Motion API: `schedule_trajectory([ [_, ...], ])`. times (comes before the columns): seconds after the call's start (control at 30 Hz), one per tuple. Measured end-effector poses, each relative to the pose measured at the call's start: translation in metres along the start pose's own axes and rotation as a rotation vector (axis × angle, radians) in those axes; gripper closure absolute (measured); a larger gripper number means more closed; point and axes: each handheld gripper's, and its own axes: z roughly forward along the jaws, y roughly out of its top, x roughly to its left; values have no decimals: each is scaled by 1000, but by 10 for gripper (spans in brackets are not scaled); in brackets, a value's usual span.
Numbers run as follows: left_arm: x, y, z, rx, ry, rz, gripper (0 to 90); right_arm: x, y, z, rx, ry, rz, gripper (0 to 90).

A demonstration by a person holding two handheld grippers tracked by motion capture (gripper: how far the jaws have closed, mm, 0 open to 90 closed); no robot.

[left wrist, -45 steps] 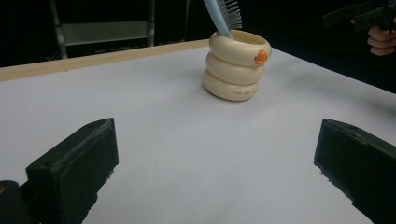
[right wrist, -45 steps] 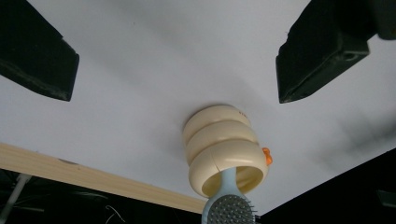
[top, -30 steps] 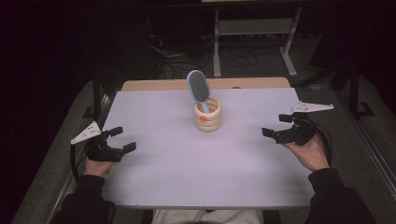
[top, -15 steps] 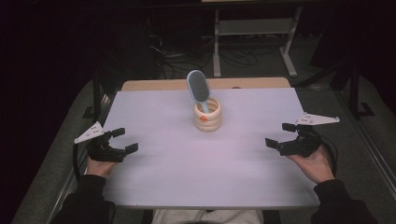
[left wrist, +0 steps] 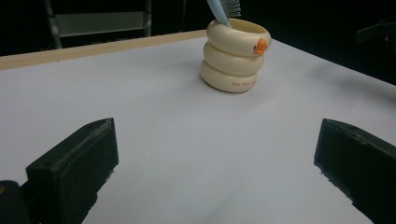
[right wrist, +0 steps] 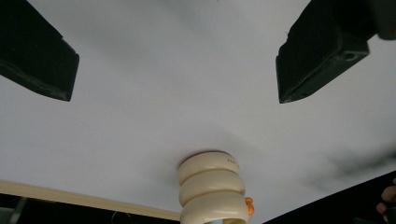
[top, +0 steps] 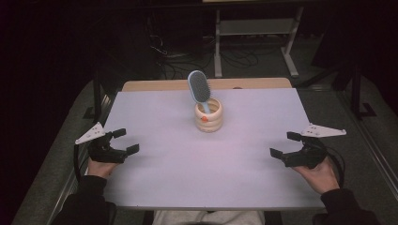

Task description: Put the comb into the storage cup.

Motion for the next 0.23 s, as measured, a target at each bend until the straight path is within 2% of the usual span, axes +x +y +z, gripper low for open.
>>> schedule_trajectory([
  [0.1,0,0,0,-3,2,-1,0,1,-5,-1,-11,-12,-7,0],
  [0.23,-1,1,-2,-12,3,-2,0,1,-11,0,1,-19,-8,0],
])
